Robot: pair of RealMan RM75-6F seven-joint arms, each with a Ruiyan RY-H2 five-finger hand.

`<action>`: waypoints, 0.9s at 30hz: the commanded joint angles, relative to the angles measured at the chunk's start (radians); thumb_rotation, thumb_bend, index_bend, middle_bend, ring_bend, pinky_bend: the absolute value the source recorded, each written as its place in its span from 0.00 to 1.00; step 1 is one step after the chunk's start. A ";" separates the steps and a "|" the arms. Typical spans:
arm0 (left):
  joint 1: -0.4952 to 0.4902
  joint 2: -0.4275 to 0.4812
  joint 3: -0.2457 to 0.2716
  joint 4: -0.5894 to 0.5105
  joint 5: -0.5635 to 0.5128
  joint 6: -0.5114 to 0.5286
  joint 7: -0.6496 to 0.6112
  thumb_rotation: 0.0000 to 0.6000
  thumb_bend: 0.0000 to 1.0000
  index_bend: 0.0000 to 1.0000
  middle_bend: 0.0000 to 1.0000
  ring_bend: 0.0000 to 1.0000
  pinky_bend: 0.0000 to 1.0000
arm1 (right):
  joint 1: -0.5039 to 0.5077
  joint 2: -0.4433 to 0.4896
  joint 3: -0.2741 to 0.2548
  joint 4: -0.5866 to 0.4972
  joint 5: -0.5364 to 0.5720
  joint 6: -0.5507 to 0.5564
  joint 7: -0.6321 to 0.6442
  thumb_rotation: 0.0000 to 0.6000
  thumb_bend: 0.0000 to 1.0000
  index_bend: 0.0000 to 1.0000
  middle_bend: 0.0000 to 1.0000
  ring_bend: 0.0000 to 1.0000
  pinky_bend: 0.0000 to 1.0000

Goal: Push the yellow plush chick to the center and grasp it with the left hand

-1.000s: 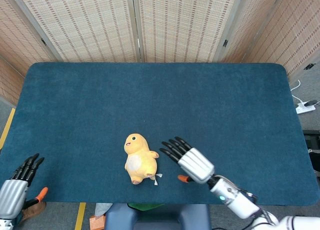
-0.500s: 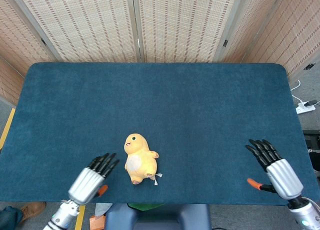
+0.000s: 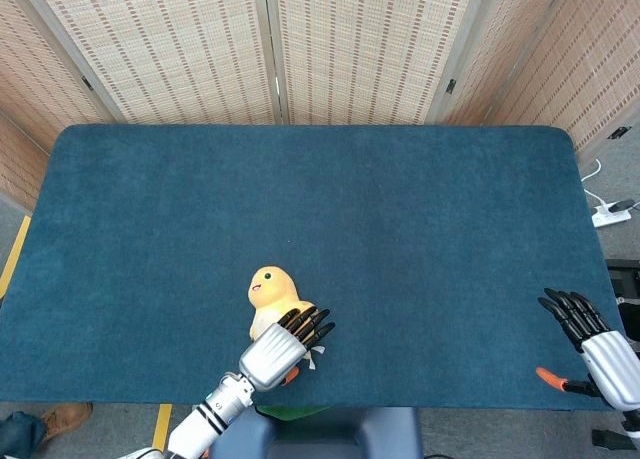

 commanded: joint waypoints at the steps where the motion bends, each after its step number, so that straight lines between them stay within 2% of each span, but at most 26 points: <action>1: -0.044 -0.039 -0.025 0.076 -0.077 -0.019 0.030 1.00 0.25 0.03 0.02 0.00 0.18 | -0.008 -0.001 -0.012 0.026 -0.030 0.004 0.038 1.00 0.05 0.00 0.00 0.00 0.00; 6: -0.058 -0.043 -0.014 0.142 -0.078 0.033 0.009 1.00 0.25 0.07 0.03 0.00 0.19 | -0.006 0.009 -0.027 0.037 -0.058 -0.011 0.070 1.00 0.06 0.00 0.00 0.00 0.00; 9: -0.054 -0.037 0.010 0.175 -0.050 0.076 -0.012 1.00 0.25 0.17 0.13 0.07 0.33 | -0.007 0.014 -0.027 0.034 -0.067 -0.008 0.081 1.00 0.07 0.00 0.00 0.00 0.00; 11: -0.048 -0.038 0.024 0.193 -0.029 0.107 -0.041 1.00 0.34 0.32 0.32 0.25 0.54 | -0.008 0.015 -0.025 0.031 -0.072 -0.006 0.080 1.00 0.07 0.00 0.00 0.00 0.00; 14: -0.032 -0.060 0.058 0.244 0.066 0.207 -0.108 1.00 0.58 0.61 0.64 0.55 0.85 | -0.009 0.019 -0.026 0.021 -0.081 -0.007 0.069 1.00 0.06 0.00 0.00 0.00 0.00; 16: -0.022 -0.067 0.084 0.274 0.126 0.263 -0.151 1.00 0.66 0.70 0.76 0.66 0.96 | -0.010 0.021 -0.025 0.013 -0.085 -0.008 0.058 1.00 0.06 0.00 0.00 0.00 0.00; 18: -0.014 -0.066 0.114 0.301 0.195 0.324 -0.185 1.00 0.69 0.73 0.81 0.71 1.00 | -0.011 0.024 -0.026 0.003 -0.090 -0.013 0.043 1.00 0.07 0.00 0.00 0.00 0.00; 20: -0.008 -0.054 0.139 0.316 0.256 0.377 -0.205 1.00 0.70 0.73 0.81 0.71 1.00 | -0.010 0.028 -0.030 -0.009 -0.096 -0.021 0.036 1.00 0.06 0.00 0.00 0.00 0.00; 23: 0.005 0.001 0.177 0.331 0.389 0.503 -0.212 1.00 0.71 0.74 0.82 0.71 1.00 | -0.008 0.043 -0.041 -0.035 -0.108 -0.038 0.020 1.00 0.07 0.00 0.00 0.00 0.00; 27: 0.024 0.105 0.218 0.347 0.507 0.628 -0.241 1.00 0.71 0.74 0.82 0.71 1.00 | -0.014 0.054 -0.045 -0.072 -0.122 -0.034 -0.014 1.00 0.07 0.00 0.00 0.00 0.00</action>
